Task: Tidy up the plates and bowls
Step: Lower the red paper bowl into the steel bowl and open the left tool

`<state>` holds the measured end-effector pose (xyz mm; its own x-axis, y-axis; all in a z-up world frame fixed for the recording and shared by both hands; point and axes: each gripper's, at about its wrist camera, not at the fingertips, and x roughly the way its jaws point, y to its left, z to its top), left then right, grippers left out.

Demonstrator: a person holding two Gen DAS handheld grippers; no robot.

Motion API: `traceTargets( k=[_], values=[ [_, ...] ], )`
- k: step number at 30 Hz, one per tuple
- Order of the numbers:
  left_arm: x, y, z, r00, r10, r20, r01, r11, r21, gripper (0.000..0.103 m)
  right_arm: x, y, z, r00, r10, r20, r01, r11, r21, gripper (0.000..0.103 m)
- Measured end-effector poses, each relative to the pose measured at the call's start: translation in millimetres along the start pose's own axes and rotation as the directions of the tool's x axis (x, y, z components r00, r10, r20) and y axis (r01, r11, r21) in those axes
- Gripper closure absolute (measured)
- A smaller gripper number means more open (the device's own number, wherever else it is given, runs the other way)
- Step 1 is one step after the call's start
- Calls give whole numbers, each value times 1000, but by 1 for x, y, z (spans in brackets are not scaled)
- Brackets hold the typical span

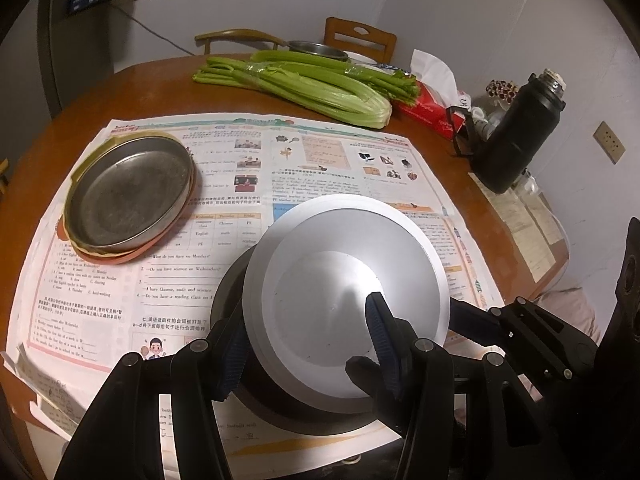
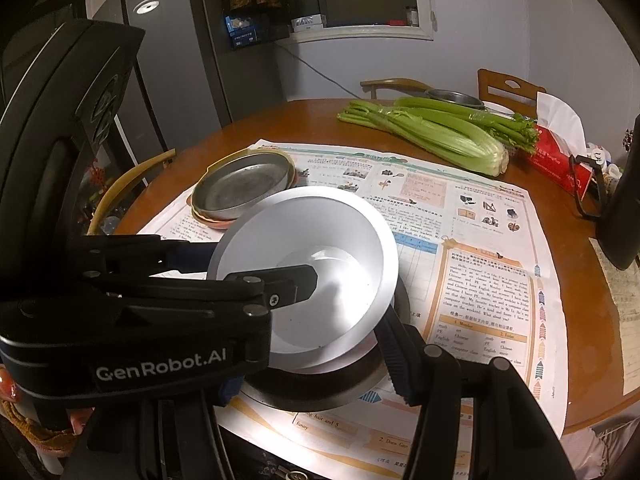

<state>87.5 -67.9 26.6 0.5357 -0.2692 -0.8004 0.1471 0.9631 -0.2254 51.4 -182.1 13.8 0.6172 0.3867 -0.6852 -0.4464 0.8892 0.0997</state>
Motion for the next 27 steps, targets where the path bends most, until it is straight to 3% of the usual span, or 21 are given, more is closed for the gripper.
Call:
traceTargets(
  k=[27],
  values=[
    [12, 5, -5, 999, 43, -21, -42, 999, 5, 46, 13, 2, -7, 999, -28, -32, 27, 999, -30, 45]
  ],
)
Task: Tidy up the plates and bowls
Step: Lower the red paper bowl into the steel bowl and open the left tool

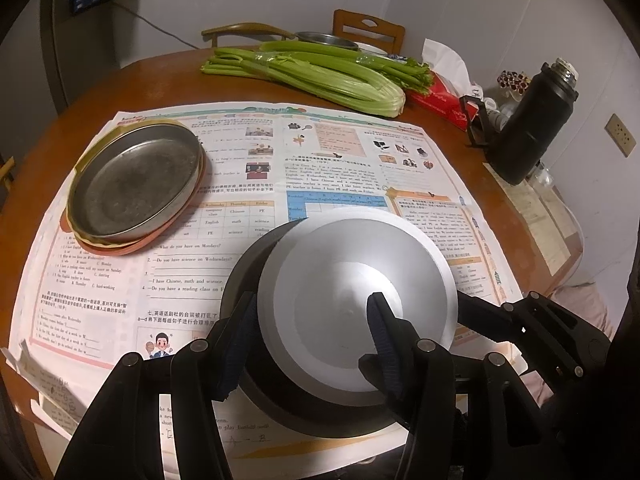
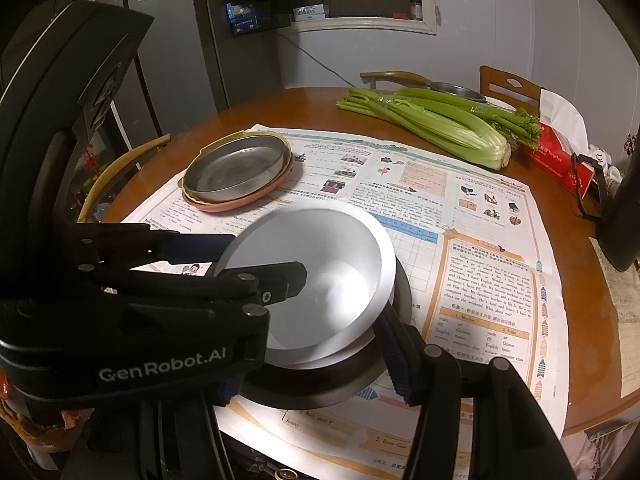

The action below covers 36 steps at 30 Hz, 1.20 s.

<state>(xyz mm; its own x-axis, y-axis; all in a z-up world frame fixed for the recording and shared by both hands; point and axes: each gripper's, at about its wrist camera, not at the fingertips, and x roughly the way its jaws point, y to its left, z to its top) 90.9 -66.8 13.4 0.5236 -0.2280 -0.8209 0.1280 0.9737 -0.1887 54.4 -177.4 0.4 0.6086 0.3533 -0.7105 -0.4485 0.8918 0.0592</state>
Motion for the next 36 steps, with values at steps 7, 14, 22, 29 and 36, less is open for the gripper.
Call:
traceTargets(
  k=[7, 14, 22, 29, 36],
  values=[
    [-2, 4, -1, 1000, 0, 4, 0, 1000, -9, 46, 0, 0, 0, 1000, -17, 2, 17, 1000, -6, 45],
    [-2, 9, -2, 1000, 4, -1, -4, 1000, -21, 46, -3, -1, 0, 999, -47, 18, 47, 999, -14, 45],
    [-8, 13, -1, 1000, -1, 15, 2, 1000, -30, 46, -10, -3, 3, 997, -67, 45, 67, 998, -15, 45],
    [-14, 16, -1, 1000, -3, 30, 4, 1000, -29, 46, -18, -10, 5, 995, -74, 64, 74, 997, 2, 45],
    [-18, 22, -2, 999, 1, 36, 1, 999, -42, 45, -18, -25, 6, 996, -63, 59, 59, 996, 59, 44]
  ],
)
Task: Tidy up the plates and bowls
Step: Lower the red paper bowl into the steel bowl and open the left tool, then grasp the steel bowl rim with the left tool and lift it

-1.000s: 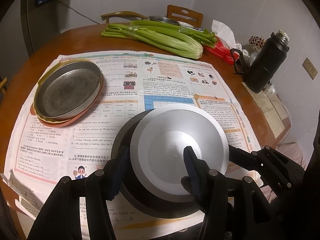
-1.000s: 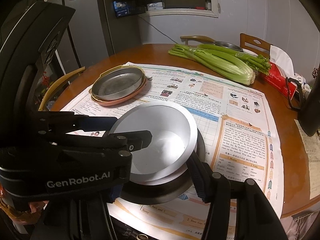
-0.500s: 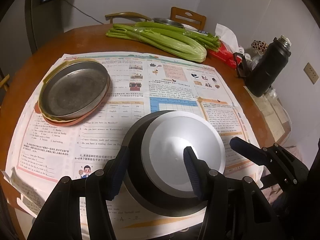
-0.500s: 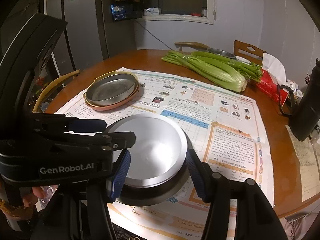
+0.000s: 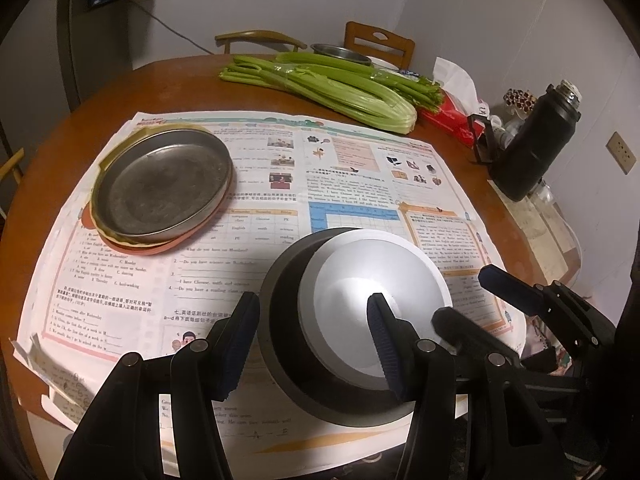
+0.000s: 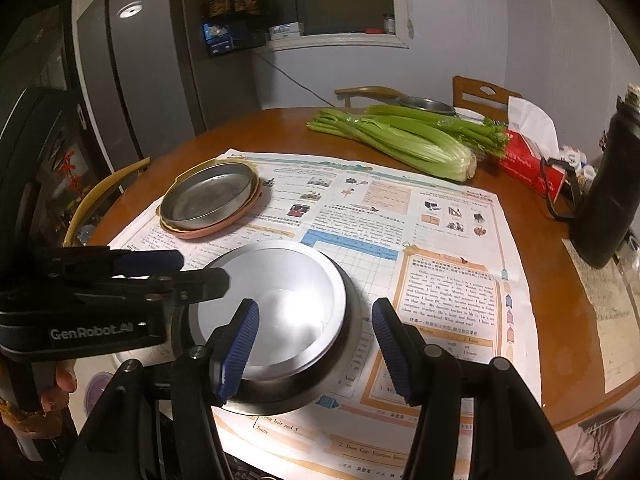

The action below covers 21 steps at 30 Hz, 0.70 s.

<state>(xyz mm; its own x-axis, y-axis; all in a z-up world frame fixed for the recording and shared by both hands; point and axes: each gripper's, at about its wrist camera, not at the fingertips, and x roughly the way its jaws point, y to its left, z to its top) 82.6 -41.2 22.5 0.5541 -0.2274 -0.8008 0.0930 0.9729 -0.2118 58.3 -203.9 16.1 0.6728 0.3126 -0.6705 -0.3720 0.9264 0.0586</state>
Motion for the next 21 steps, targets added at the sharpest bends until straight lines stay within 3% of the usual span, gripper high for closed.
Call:
traceTargets(
  k=[12, 21],
  values=[
    [7, 7, -2, 1000, -7, -23, 7, 1000, -23, 45, 6, -27, -1, 999, 39, -26, -36, 992, 123, 44],
    [21, 10, -3, 998, -8, -60, 6, 999, -40, 45, 22, -31, -8, 992, 95, -87, -81, 985, 151, 44]
  ],
)
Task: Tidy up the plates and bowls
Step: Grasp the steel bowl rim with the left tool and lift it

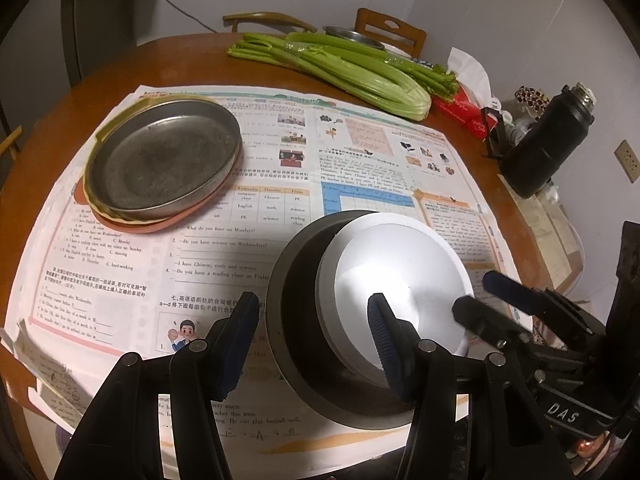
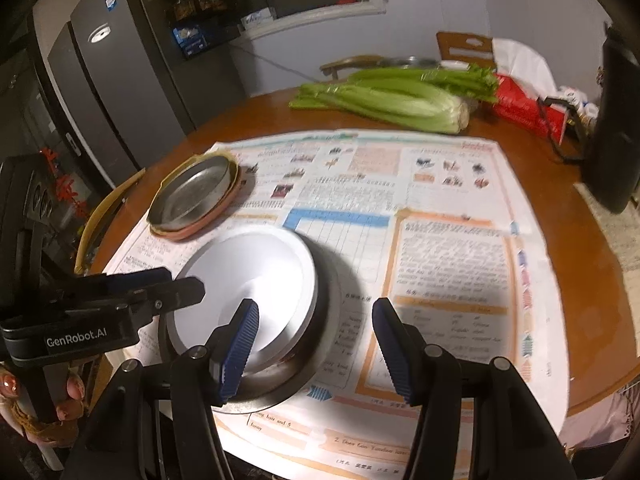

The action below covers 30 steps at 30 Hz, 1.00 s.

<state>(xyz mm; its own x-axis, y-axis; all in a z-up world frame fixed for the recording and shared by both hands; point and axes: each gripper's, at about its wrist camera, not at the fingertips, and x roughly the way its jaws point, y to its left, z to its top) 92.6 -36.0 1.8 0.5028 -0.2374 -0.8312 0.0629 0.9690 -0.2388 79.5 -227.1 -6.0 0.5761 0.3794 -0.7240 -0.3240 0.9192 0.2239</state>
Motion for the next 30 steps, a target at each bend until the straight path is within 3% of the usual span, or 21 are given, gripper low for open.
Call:
traceTargets(
  k=[16, 24, 30],
  values=[
    [26, 2, -1, 998, -9, -56, 8, 1000, -8, 42, 21, 6, -9, 993, 84, -79, -84, 996, 3, 43],
    [41, 5, -5, 994, -74, -84, 72, 997, -35, 44, 30, 13, -12, 987, 124, -99, -124, 992, -1, 39],
    [39, 10, -3, 994, -82, -72, 79, 996, -51, 45, 31, 18, -10, 986, 130, -103, -131, 991, -6, 39]
  ],
)
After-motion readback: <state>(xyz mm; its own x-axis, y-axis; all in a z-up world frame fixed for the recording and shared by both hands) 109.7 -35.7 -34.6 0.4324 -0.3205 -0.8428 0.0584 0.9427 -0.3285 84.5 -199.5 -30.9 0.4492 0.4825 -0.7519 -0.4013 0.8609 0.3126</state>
